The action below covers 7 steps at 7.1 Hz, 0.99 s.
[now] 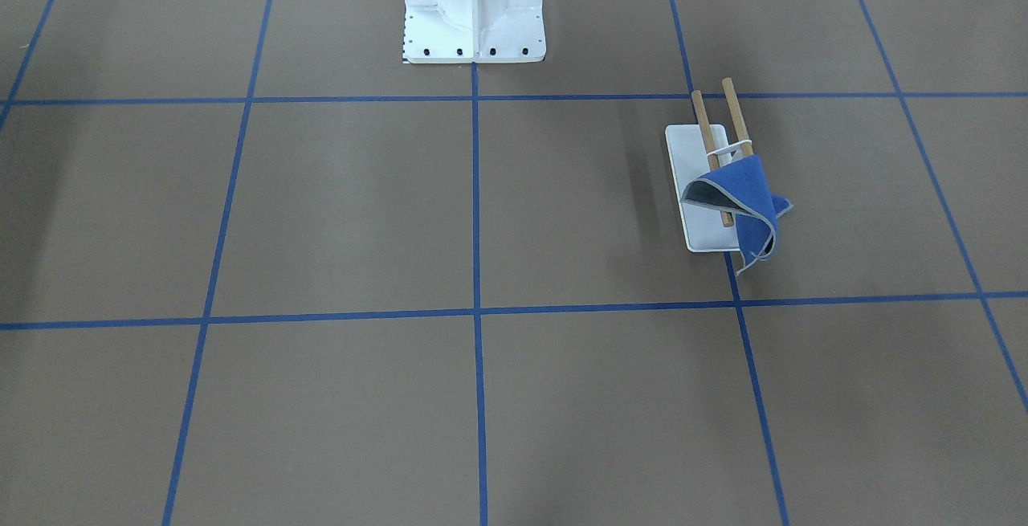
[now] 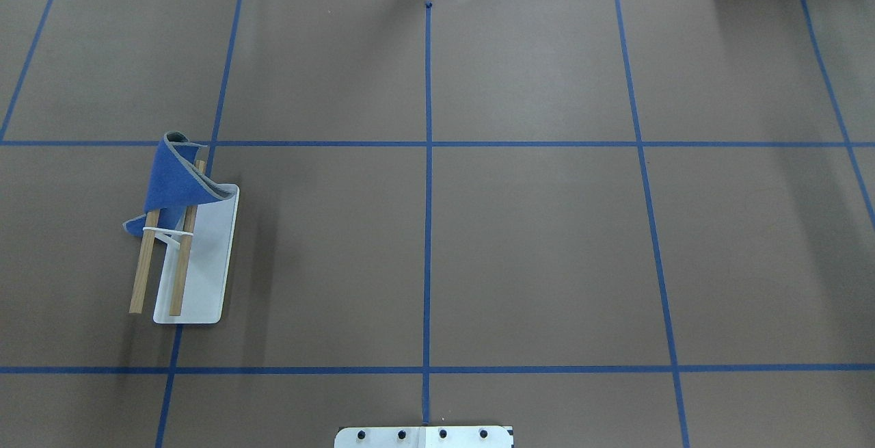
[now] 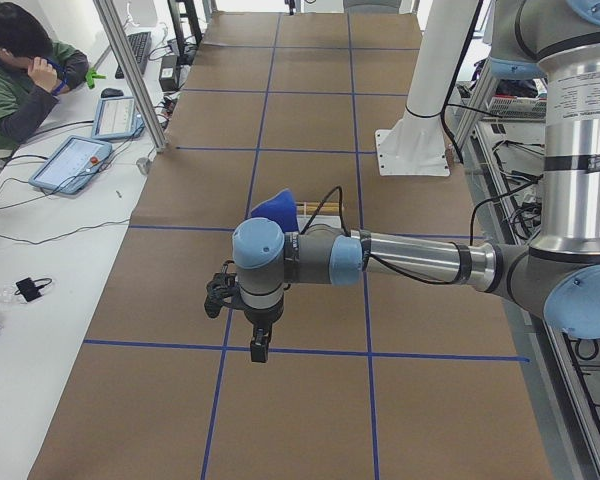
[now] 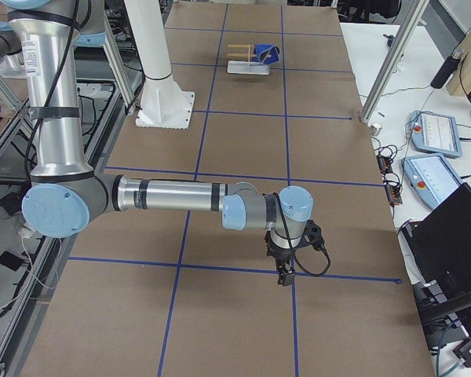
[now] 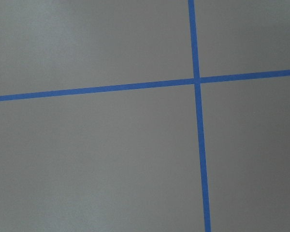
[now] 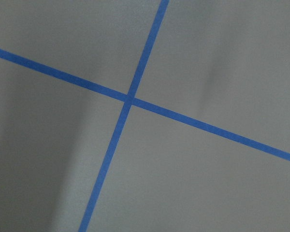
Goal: Hang towel on rack
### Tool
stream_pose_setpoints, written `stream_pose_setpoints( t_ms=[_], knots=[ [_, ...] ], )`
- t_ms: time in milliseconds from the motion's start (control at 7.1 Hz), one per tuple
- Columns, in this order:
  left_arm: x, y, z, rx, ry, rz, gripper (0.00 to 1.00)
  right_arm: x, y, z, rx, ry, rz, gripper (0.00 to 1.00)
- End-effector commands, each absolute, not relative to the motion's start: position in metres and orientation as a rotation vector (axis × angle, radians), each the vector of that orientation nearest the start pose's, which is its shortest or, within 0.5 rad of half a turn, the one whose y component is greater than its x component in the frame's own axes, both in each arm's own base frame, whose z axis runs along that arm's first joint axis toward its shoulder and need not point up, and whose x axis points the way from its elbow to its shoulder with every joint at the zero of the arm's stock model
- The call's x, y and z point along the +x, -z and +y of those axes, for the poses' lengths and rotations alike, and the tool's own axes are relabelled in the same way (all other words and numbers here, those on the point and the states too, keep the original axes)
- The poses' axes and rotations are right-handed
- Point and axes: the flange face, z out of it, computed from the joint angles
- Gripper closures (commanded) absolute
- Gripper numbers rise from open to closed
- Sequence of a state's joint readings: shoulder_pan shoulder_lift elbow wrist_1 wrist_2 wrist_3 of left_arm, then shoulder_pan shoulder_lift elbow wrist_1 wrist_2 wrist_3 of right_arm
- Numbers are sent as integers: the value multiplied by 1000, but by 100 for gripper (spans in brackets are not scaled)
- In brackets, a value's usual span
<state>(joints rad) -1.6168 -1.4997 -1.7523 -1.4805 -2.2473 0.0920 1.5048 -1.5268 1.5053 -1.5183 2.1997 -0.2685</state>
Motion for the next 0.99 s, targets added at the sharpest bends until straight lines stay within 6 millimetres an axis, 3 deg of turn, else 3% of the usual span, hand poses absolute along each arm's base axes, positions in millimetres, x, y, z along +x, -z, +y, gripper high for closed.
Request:
stream_pose_setpoints(
  t_ms=[0, 141, 282, 423, 705, 846],
  knots=[
    [-92, -619, -457, 66, -51, 674, 1, 42, -694, -498, 191, 364, -615, 0],
    [-92, -619, -457, 66, -51, 674, 1, 42, -710, -492, 252, 383, -609, 0],
    [-92, -618, -457, 67, -52, 674, 1, 42, -707, -495, 322, 407, -604, 0],
    [-92, -618, -457, 67, -52, 674, 1, 41, -691, -506, 343, 410, -601, 0],
    [-92, -618, -457, 67, -52, 670, 1, 42, -640, -558, 207, 363, -607, 0],
    [-92, -619, -457, 66, -51, 671, 1, 44, -625, -562, 150, 338, -619, 0]
  ],
)
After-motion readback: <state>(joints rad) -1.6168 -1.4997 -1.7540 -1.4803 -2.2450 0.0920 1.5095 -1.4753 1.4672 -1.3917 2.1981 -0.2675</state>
